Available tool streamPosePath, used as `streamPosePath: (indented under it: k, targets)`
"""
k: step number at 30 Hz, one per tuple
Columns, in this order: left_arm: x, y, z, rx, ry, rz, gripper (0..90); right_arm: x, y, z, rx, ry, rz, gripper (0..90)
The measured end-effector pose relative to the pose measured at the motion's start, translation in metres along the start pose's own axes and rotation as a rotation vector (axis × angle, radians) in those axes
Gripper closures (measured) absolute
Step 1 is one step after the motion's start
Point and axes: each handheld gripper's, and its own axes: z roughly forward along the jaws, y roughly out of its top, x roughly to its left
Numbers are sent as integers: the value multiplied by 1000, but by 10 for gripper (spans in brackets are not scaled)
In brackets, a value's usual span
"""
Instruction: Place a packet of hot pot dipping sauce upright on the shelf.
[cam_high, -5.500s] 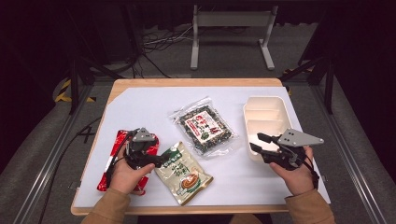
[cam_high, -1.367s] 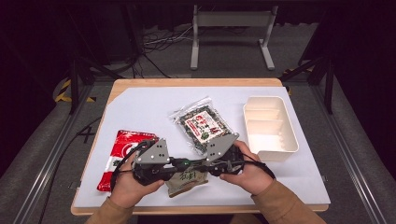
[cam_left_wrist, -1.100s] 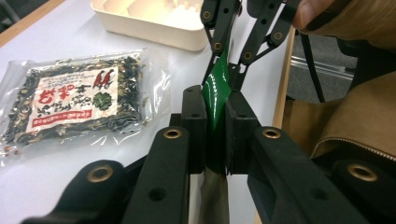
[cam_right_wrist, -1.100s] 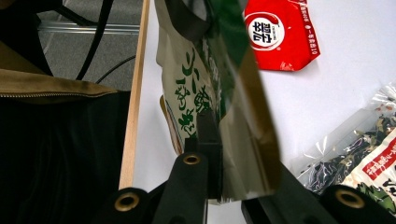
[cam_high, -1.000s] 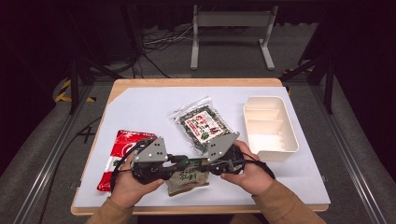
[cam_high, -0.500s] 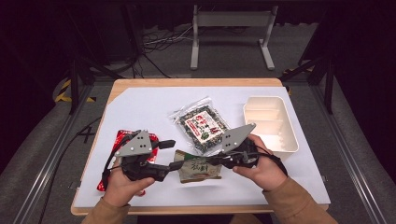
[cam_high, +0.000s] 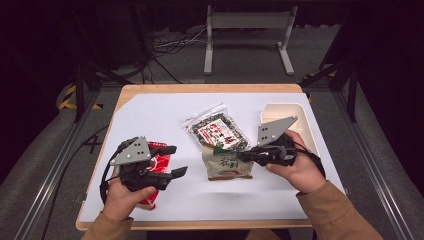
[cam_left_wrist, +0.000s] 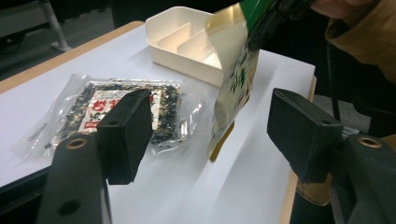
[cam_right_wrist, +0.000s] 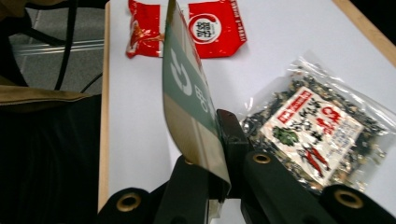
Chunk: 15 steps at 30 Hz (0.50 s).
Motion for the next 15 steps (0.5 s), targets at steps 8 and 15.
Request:
streamPosePath:
  k: [8, 15]
  targets:
    - [8, -8, -7, 12, 73, -12, 287, -20, -4, -24, -8, -35, 17, 897]
    - [17, -19, -18, 28, 131, -48, 284, -35, -7, -41, -13, -71, 29, 897]
